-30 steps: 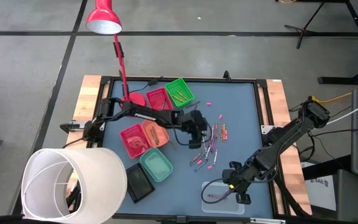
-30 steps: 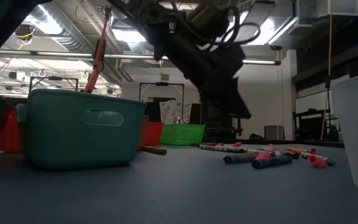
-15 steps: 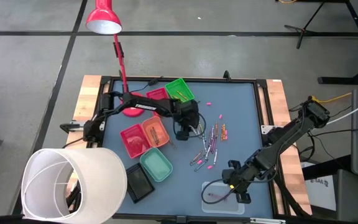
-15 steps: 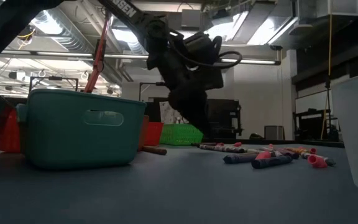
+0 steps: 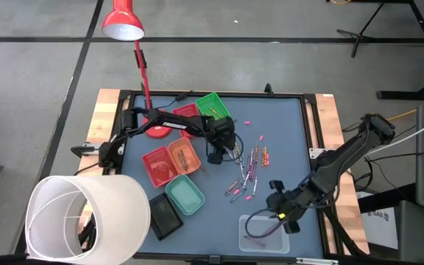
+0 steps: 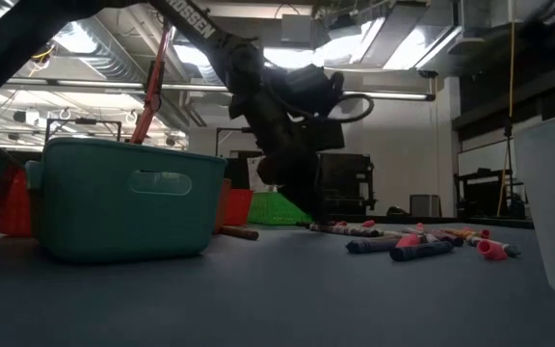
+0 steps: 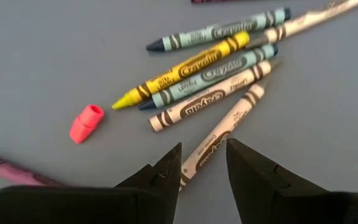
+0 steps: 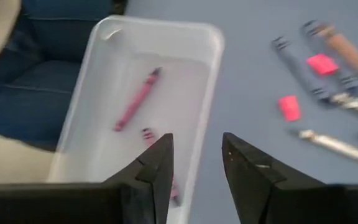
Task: Sort crayons
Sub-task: Put the gray crayon into the light green bin
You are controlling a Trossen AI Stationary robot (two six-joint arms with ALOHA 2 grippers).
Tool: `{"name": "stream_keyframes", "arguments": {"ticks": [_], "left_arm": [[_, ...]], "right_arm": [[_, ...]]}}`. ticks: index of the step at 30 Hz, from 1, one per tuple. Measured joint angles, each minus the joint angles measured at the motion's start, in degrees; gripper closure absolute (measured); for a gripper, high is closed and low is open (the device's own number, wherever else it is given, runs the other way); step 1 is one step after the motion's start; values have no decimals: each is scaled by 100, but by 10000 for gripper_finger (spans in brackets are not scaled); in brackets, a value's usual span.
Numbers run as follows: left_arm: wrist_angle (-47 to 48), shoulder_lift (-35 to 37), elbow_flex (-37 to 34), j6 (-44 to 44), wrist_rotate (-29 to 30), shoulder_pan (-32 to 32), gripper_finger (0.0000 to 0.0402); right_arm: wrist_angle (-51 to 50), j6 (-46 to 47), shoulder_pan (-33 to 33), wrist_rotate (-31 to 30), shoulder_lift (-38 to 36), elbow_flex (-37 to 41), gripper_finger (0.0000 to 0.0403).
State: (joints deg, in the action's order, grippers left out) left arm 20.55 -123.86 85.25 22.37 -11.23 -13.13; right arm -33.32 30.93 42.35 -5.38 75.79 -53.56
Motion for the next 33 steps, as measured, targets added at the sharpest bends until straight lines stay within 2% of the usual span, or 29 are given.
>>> {"name": "stream_keyframes", "arguments": {"ticks": [9, 11, 24, 33], "left_arm": [[42, -67, 0, 181, 81, 0, 295], [147, -67, 0, 209, 73, 0, 301], [503, -156, 28, 183, 61, 2, 344], [541, -160, 24, 165, 80, 7, 389]], "right_arm": [[-523, -890, -74, -1458, -488, 0, 269], [-614, -1022, -218, -1611, -568, -1, 269], [-889, -2694, -2013, -1441, -675, -4, 269], [-885, -3343, -3359, -1288, -675, -4, 269]]}}
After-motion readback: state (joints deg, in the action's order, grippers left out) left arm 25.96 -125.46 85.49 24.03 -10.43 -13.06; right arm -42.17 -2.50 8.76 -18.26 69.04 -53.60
